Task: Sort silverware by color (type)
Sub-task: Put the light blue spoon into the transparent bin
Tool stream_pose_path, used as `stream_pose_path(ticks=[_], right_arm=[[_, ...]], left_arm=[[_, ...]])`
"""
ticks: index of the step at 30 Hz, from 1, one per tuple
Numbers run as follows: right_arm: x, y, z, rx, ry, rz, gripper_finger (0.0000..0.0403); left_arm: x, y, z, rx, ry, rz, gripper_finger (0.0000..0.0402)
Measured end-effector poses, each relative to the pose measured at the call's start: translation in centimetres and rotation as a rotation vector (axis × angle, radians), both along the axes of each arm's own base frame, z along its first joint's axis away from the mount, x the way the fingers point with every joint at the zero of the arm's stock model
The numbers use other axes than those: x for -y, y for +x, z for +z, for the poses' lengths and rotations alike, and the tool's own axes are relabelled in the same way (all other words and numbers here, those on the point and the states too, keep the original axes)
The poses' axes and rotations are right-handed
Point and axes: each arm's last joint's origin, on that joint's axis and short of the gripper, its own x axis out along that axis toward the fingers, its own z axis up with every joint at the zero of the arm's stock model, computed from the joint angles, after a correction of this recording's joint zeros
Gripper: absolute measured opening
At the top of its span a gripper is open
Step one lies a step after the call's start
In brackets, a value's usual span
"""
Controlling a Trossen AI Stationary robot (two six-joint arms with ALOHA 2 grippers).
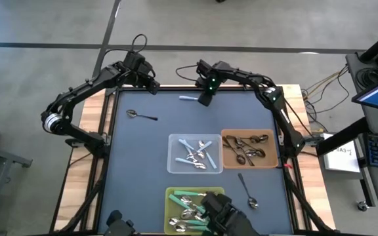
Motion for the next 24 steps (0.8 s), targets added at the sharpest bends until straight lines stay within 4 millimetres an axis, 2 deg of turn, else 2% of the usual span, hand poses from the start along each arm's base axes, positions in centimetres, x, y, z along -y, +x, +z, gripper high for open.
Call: stream_pose_path(ticks=[4, 10, 15, 18, 24], right_arm=[[-0.6, 0.2, 1.1, 0.003, 0.038, 0.07, 0.0128], [-0.5, 1.2, 2.8, 0.066, -0.01, 0.054, 0.0128], [-0.2, 1.7, 3.1, 0.107, -0.059, 0.055, 0.0128], [-0.1, 2.1, 2.8, 0.127, -0.072, 0.056, 0.0128], [-0.1, 2.5, 0.1, 0.068, -0.018, 0.026, 0.0128]], left_arm=[[0.0, 0.0, 0.0, 0.0, 0.0, 0.0, 0.0089], [0.0, 0.0, 0.0, 0.0, -0.001, 0.0, 0.0089], [0.0, 0.0, 0.0, 0.0, -0.001, -0.001, 0.0089], [0.0, 0.0, 0.0, 0.0, -0.001, -0.001, 0.0089], [0.0, 0.0, 0.0, 0.0, -0.003, -0.002, 0.0089]])
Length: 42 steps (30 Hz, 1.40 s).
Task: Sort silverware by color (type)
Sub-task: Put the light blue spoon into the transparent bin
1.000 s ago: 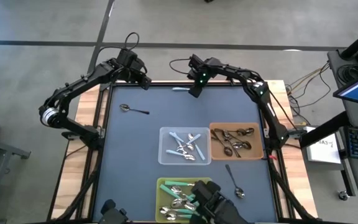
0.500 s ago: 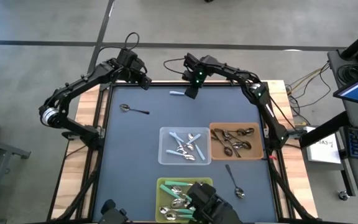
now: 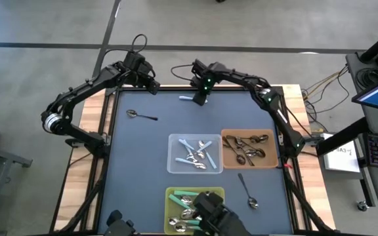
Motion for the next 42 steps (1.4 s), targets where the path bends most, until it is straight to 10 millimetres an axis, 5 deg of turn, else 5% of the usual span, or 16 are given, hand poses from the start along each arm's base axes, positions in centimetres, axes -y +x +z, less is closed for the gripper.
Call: stream_pose_path(ticks=[13, 22, 26, 31, 36, 42], right_arm=[[0.2, 0.5, -2.0, -0.015, 0.012, 0.011, 0.0122], [0.2, 0.4, -2.0, -0.028, 0.008, -0.001, 0.0019], [0.1, 0.3, -1.8, -0.032, 0.025, -0.029, 0.0012], [-0.9, -0.2, -0.4, -0.03, 0.123, -0.028, 0.001], [-2.6, -0.6, 3.0, 0.025, 0.204, 0.016, 0.001], [-6.7, -0.5, 7.2, 0.054, 0.292, 0.122, 0.0009]], left_arm=[[0.0, 0.0, 0.0, 0.0, -0.001, -0.001, 0.0089], [0.0, 0.0, 0.0, -0.004, 0.002, -0.007, 0.0089], [0.0, 0.0, 0.0, -0.005, 0.001, -0.008, 0.0089], [0.2, -0.1, -0.2, -0.025, -0.018, -0.01, 0.0089], [0.4, -0.4, -0.5, -0.064, -0.039, -0.031, 0.0089], [0.6, -0.5, -0.6, -0.103, -0.035, -0.071, 0.0089]])
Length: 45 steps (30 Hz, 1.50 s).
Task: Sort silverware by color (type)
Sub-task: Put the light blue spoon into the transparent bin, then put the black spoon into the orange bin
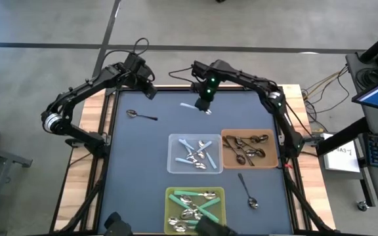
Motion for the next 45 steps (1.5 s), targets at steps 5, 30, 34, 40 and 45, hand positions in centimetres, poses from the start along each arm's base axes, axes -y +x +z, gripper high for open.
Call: stream_pose_path(ticks=[5, 30, 34, 40, 45], right_arm=[[-4.4, 0.0, 3.1, -0.008, 0.021, 0.087, 0.0009], [-21.5, 4.4, 2.0, -0.102, 0.22, 0.073, 0.0052], [-22.0, 4.1, 2.3, -0.144, 0.239, 0.038, 0.0084], [-22.8, 1.8, 4.0, -0.266, 0.248, 0.003, 0.011], [-24.3, -1.9, 5.9, -0.323, 0.11, 0.04, 0.0109]], left_arm=[[0.1, -0.1, -0.1, -0.032, 0.006, -0.041, 0.0089], [-0.3, -0.7, -0.2, -0.116, 0.087, -0.187, 0.0089], [-0.3, -1.0, -0.3, -0.135, 0.073, -0.195, 0.0089], [-0.6, -2.2, -0.5, -0.171, 0.034, -0.174, 0.0089], [-1.1, -3.1, -0.4, -0.172, 0.025, -0.134, 0.0089]])
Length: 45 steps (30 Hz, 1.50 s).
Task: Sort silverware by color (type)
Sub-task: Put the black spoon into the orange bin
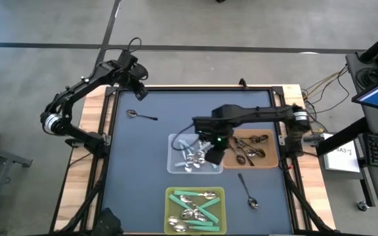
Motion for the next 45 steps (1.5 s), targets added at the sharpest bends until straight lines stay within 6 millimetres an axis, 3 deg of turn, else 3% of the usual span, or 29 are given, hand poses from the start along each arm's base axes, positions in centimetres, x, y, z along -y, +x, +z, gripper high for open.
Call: stream_pose_path(ticks=[3, 6, 14, 20, 26, 32, 45], right_arm=[[-0.9, -1.6, -0.7, 0.012, -0.022, -0.071, 0.0109], [-1.9, -3.3, -2.6, 0.004, -0.067, -0.175, 0.0109], [-5.8, -9.8, -7.3, -0.241, -0.084, -0.4, 0.0101], [-9.4, -12.8, -10.0, -0.328, -0.076, -0.504, 0.0102], [-11.8, -13.1, -12.6, -0.29, -0.005, -0.552, 0.0098], [-12.3, -13.3, -14.6, -0.352, -0.06, -0.543, 0.0097], [-12.6, -12.9, -15.7, -0.388, -0.067, -0.552, 0.0083]], left_arm=[[-0.2, -0.2, 0.0, 0.004, -0.003, 0.02, 0.0089], [-0.2, -0.2, 0.0, 0.009, -0.001, 0.025, 0.0089], [-0.5, 0.0, 0.2, 0.046, 0.015, 0.058, 0.0089], [-0.9, 0.3, 0.3, 0.092, 0.033, 0.092, 0.0089], [-1.0, 0.3, 0.3, 0.107, 0.038, 0.105, 0.0089], [-1.0, 0.3, 0.3, 0.11, 0.035, 0.111, 0.0089], [-1.0, 0.3, 0.3, 0.112, 0.033, 0.115, 0.0089]])
